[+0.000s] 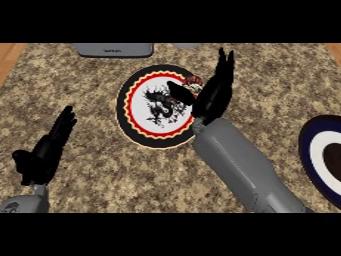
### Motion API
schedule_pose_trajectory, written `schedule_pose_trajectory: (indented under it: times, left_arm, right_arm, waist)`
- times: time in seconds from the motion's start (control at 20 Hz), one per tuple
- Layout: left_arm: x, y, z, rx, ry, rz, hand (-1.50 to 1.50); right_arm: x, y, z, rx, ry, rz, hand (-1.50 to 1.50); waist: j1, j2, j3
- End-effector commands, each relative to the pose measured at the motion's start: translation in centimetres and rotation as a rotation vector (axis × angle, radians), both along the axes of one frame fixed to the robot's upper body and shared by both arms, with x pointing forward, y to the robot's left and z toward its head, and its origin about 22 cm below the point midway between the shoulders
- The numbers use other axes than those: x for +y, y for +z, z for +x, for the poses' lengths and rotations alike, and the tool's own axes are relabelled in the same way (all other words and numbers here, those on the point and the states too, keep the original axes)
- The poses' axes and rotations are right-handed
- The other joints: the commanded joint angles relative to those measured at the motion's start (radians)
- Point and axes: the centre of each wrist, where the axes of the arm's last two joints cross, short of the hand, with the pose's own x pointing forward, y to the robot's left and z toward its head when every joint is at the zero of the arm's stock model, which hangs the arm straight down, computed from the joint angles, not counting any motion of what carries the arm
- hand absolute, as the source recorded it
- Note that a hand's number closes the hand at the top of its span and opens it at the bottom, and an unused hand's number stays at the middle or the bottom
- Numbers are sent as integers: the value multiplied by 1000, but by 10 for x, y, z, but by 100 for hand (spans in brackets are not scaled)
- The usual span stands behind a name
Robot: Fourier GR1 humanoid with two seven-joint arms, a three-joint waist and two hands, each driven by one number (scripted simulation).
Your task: Pick the cupcake from the plate and place it in the plate
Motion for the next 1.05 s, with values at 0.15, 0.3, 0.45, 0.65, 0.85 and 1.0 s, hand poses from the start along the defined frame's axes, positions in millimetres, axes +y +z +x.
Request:
schedule_pose_trajectory:
  times: [0.15, 0.3, 0.45, 0.65, 0.85, 1.0]
  left_arm:
    - [14, 6, -10, -7, 38, -2, 0]
    - [7, -3, -14, 11, 42, 2, 0]
    - [-4, 8, -7, -2, 29, 4, 0]
    - [-2, 0, -25, 12, 8, -22, 0]
    - [2, 7, 4, -16, 15, -4, 0]
    - [6, 15, -4, -12, 7, -1, 0]
  right_arm:
    - [-31, -42, -77, -92, -17, 142, -150]
    - [-62, -34, -109, -82, 42, 103, -150]
    - [-79, -57, -146, -88, 81, 90, -150]
    - [-88, -77, -153, -79, 57, 60, -150]
    - [-106, -74, -171, -78, 64, 57, -150]
    - [-121, -88, -190, -61, 31, 7, -150]
  waist:
    - [-34, -7, 0]
    - [-34, -6, -1]
    - [-17, 0, 0]
    - [-5, 3, 0]
    - [-11, 3, 0]
    - [-10, 3, 2]
